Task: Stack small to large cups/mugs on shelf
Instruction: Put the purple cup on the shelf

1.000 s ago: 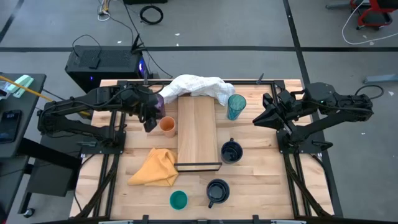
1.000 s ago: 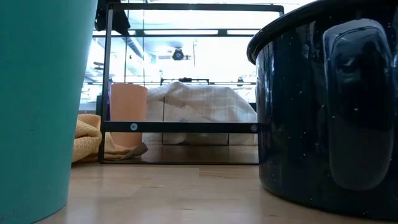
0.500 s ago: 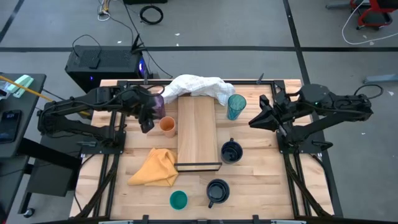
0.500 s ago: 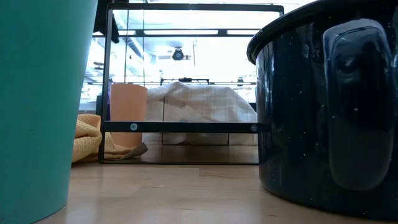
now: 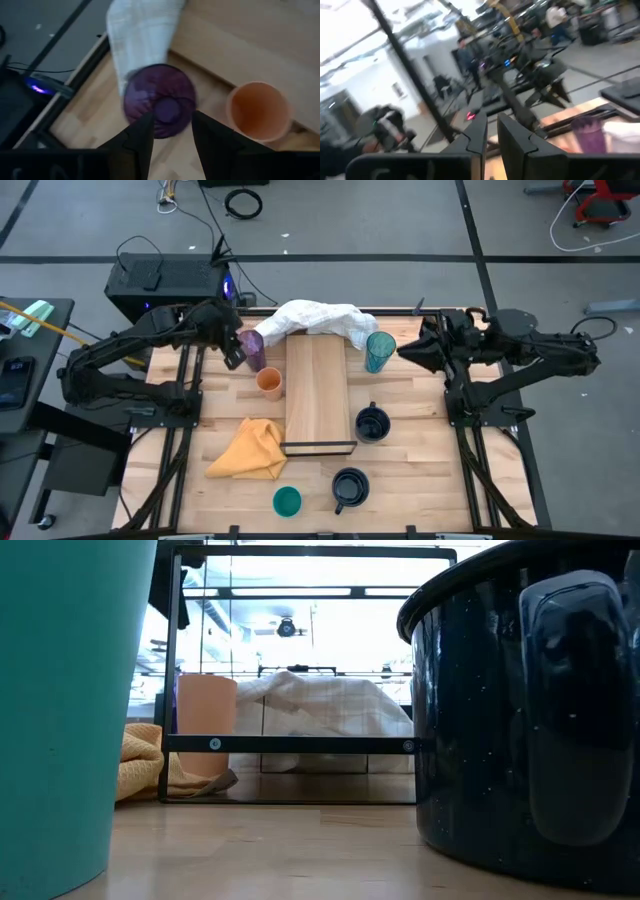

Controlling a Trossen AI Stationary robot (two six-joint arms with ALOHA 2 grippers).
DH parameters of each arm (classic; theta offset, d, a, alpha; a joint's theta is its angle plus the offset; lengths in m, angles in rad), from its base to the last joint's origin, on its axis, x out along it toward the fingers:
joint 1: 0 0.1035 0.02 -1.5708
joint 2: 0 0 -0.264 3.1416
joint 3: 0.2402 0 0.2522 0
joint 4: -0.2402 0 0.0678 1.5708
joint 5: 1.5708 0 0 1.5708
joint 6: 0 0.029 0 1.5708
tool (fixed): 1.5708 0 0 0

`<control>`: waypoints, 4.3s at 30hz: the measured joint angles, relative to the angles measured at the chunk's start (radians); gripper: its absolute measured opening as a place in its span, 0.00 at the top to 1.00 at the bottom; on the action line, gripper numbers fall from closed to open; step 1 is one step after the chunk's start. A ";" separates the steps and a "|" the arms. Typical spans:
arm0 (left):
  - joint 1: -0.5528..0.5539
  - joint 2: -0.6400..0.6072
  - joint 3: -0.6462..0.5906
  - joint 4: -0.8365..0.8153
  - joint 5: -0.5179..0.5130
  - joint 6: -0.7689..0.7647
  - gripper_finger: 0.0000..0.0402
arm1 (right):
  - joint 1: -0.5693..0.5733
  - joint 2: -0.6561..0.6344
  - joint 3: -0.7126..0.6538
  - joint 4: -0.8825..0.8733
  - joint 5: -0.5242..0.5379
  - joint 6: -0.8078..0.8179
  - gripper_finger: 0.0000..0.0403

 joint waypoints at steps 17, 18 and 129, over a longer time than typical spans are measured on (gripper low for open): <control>0.229 0.000 0.000 0.175 0.216 0.361 0.66 | -0.053 0.001 0.000 0.121 0.288 0.140 0.87; 0.233 0.000 0.000 0.183 0.238 0.372 0.66 | -0.053 0.001 0.000 0.122 0.298 0.140 0.87; 0.327 0.223 -0.026 0.014 0.149 0.397 0.45 | -0.053 0.009 0.000 0.058 0.210 0.062 0.87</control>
